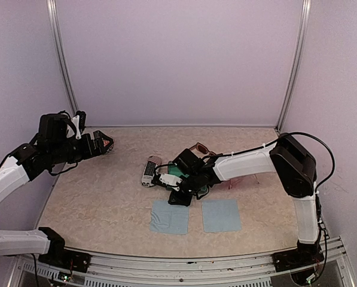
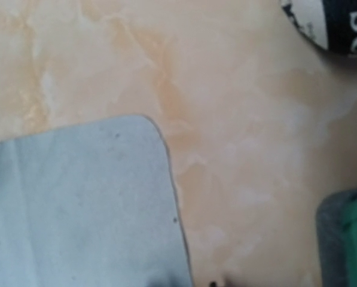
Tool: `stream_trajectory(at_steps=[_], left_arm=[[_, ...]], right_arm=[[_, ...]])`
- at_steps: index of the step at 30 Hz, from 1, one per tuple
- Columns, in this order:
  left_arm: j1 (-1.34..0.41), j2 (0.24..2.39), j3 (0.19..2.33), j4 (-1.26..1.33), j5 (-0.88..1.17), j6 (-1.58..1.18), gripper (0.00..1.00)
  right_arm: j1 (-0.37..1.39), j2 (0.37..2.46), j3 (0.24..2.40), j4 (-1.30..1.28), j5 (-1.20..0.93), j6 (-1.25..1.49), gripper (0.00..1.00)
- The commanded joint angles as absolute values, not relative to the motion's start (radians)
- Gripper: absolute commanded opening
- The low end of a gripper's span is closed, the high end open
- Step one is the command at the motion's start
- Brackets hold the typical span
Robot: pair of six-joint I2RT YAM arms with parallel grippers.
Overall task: Organize the sunglasses
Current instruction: Fold the glasses cleaning cloth at the center of the board.
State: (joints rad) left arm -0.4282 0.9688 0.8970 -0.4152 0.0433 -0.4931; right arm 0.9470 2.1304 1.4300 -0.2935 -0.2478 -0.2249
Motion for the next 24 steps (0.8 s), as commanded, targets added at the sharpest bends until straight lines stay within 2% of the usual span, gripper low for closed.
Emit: stream_trajectory(at_steps=[1, 10, 24], left_arm=[[-0.432, 0.948, 0.883, -0.417, 0.031, -0.485, 0.99], [-0.432, 0.954, 0.883, -0.416, 0.04, -0.487, 0.99], [-0.433, 0.962, 0.891, -0.413, 0.042, -0.483, 0.99]], right_arm=[[0.971, 2.161, 1.436, -0.332, -0.224, -0.236, 0.18], [0.97, 2.145, 1.443, -0.307, -0.227, -0.223, 0.0], [0.97, 2.111, 1.46, -0.288, -0.19, -0.214, 0.0]])
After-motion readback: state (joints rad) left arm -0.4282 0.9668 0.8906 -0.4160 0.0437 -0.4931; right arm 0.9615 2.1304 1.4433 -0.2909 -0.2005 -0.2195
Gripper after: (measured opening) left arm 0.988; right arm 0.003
